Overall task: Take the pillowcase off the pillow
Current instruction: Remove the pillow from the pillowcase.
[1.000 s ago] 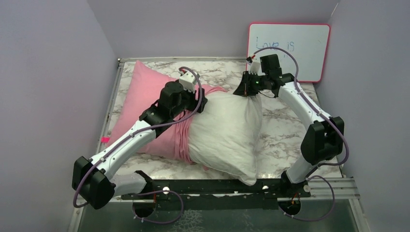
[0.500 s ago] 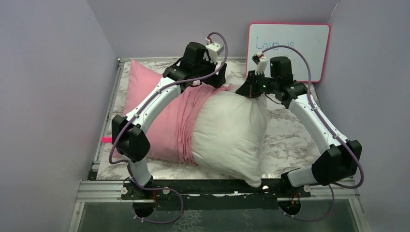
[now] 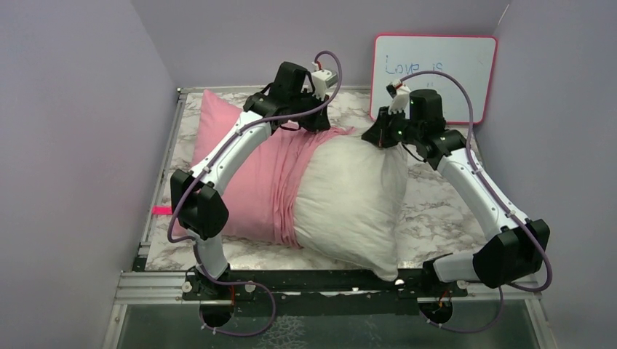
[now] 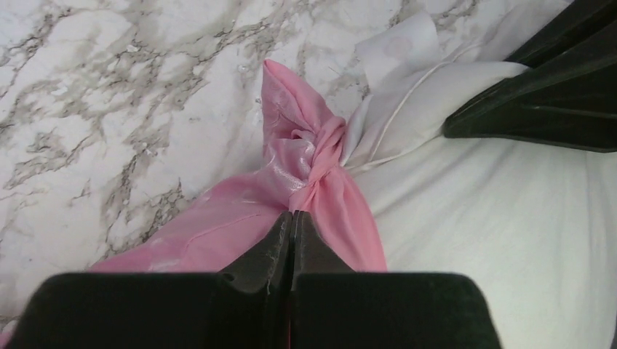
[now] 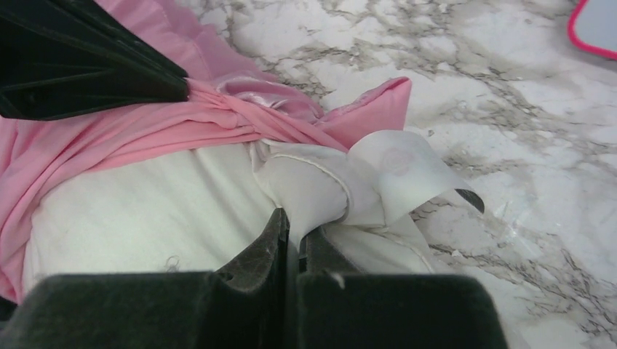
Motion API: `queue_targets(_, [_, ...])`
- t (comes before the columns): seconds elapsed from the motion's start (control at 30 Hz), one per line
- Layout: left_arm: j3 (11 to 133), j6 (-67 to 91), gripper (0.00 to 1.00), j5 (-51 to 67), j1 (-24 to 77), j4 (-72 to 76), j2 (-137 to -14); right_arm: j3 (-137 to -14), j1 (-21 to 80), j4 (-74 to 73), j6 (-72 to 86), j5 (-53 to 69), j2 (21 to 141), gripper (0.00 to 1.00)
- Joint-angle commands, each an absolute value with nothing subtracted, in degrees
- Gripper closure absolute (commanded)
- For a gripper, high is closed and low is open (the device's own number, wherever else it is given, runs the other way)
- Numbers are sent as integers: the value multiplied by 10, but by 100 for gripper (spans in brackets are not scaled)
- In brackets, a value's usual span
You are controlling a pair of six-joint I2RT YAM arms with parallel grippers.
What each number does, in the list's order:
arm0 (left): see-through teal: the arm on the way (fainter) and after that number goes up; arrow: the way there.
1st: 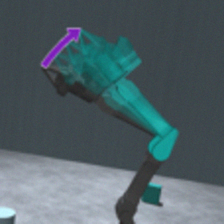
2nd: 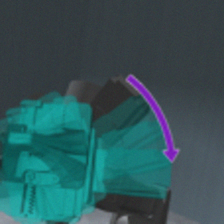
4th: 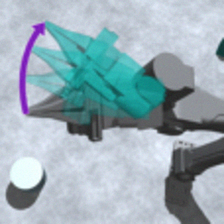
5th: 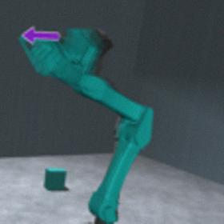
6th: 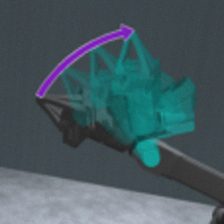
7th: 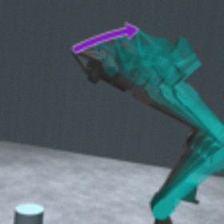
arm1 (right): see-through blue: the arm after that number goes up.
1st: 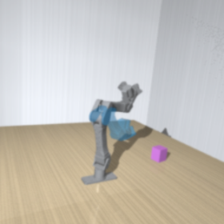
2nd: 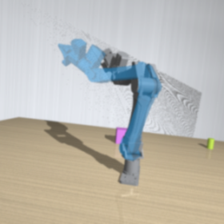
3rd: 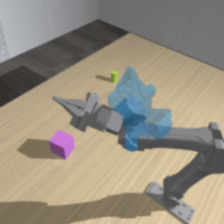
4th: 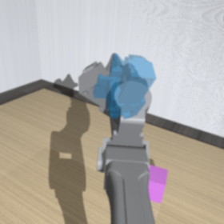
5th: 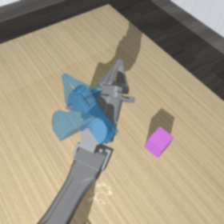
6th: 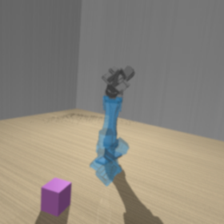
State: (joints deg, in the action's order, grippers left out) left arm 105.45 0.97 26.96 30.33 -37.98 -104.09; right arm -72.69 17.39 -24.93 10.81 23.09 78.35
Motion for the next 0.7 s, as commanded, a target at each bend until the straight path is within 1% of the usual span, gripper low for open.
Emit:
queue_targets(0.0, [1088,9,100,150,291,-395,-1033,-734,168,-193,113,87,733,99])
queue_targets(0.07, [1091,10,100,100,285,-395,-1028,-728,169,-191,118,59,721,99])
queue_targets(0.17, [1092,15,100,69,270,-395,-1021,-719,168,-179,121,49,703,99])
queue_targets(0.27, [1093,17,100,83,263,-388,-1016,-705,169,-155,115,82,689,99])
queue_targets(0.37, [1098,20,100,62,262,-385,-1012,-700,168,-143,112,121,684,99])
queue_targets(0.4, [1102,19,100,82,260,-385,-1011,-698,169,-137,110,136,683,99])
queue_targets(0.43, [1108,21,90,124,256,-385,-1012,-697,168,-133,107,155,683,99])
queue_targets(0.5, [1126,28,55,242,253,-384,-1018,-698,168,-128,101,185,684,99])
queue_targets(0.53, [1134,36,40,277,253,-381,-1022,-699,169,-128,102,193,684,99])
queue_targets(0.57, [1140,46,33,306,253,-378,-1026,-699,169,-126,102,198,684,99])
queue_targets(0.67, [1148,54,20,348,253,-373,-1039,-703,169,-125,104,206,685,99])
